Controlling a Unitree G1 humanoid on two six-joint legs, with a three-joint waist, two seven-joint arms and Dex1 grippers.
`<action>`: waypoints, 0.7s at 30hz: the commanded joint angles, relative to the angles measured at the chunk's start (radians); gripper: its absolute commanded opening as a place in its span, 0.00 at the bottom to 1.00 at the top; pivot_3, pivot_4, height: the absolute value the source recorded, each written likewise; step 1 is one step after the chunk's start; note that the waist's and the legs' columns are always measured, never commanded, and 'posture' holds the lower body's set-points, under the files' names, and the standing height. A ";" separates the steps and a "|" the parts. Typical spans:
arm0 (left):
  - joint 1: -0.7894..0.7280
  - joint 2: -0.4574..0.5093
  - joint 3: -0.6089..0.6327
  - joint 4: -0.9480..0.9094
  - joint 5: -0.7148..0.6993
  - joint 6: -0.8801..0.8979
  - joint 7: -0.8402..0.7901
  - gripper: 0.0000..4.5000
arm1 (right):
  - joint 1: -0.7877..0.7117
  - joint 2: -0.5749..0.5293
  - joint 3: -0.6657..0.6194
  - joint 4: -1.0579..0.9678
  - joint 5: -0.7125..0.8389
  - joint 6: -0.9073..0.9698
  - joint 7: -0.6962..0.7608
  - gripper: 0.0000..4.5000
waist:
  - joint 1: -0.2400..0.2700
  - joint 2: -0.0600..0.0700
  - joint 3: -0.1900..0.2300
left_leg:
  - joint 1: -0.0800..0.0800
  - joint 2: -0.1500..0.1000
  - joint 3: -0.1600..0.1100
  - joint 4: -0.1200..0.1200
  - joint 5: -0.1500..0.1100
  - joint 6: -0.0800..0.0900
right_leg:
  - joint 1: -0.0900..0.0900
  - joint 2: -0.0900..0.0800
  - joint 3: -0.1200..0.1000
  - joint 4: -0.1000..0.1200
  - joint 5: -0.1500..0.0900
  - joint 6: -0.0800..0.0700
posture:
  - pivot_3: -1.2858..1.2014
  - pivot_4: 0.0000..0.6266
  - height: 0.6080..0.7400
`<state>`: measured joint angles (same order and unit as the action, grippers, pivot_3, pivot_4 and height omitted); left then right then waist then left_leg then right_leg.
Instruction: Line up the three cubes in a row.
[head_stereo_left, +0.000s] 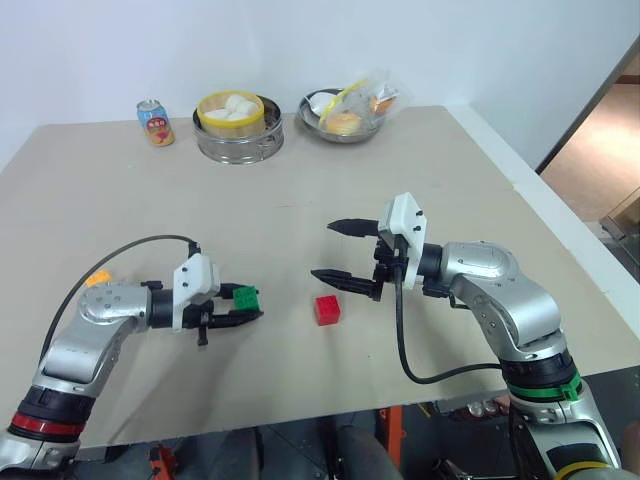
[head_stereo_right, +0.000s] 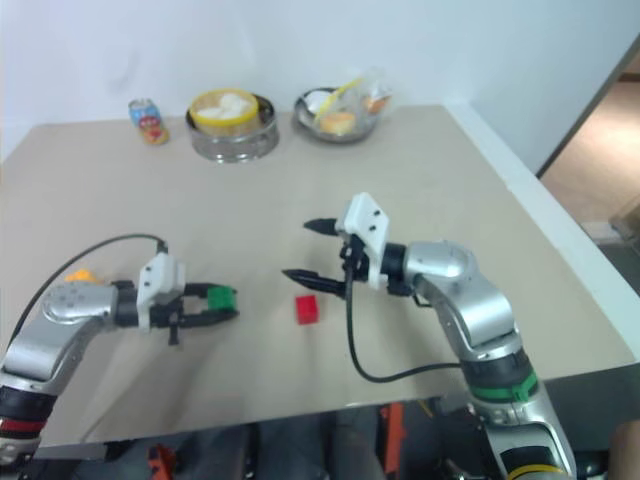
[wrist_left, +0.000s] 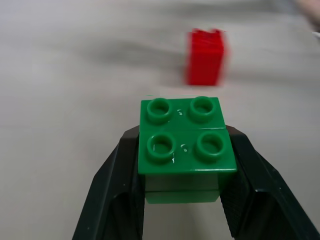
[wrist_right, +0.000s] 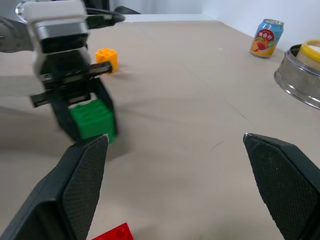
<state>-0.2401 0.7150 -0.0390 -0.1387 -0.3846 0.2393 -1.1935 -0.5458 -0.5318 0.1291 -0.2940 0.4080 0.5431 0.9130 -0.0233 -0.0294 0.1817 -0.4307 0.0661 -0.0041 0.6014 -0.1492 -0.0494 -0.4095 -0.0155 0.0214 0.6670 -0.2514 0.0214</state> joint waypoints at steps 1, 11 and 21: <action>-0.001 -0.001 -0.005 -0.040 -0.026 -0.019 -0.028 0.30 | 0.004 -0.005 -0.007 -0.060 0.013 -0.004 -0.007 1.00 | 0.000 0.000 0.000 | 0.000 0.000 0.000 0.001 0.000 0.000 | 0.000 0.000 0.000 0.000 0.000 -0.001 | 0.52 0.24 1.00; -0.062 -0.042 -0.102 0.039 0.074 -0.102 -0.035 0.30 | 0.068 -0.040 0.022 -0.165 0.054 0.044 0.025 1.00 | 0.002 0.000 0.000 | -0.001 0.000 0.000 0.001 0.000 0.000 | 0.000 0.000 0.001 0.000 0.002 0.003 | 0.52 0.24 1.00; -0.093 -0.077 -0.131 0.079 0.112 -0.095 0.001 0.30 | 0.112 -0.054 0.026 -0.143 0.041 0.013 0.047 1.00 | 0.000 0.000 0.000 | 0.000 0.000 0.000 0.001 0.000 0.001 | 0.000 0.001 0.000 0.000 0.002 0.003 | 0.52 0.24 1.00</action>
<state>-0.3238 0.6403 -0.1645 -0.0538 -0.2820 0.1583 -1.2001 -0.4363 -0.5824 0.1604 -0.4185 0.4457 0.5784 0.9570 -0.0232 -0.0294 0.1817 -0.4312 0.0660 -0.0043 0.6029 -0.1491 -0.0488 -0.4094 -0.0147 0.0217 0.6670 -0.2494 0.0248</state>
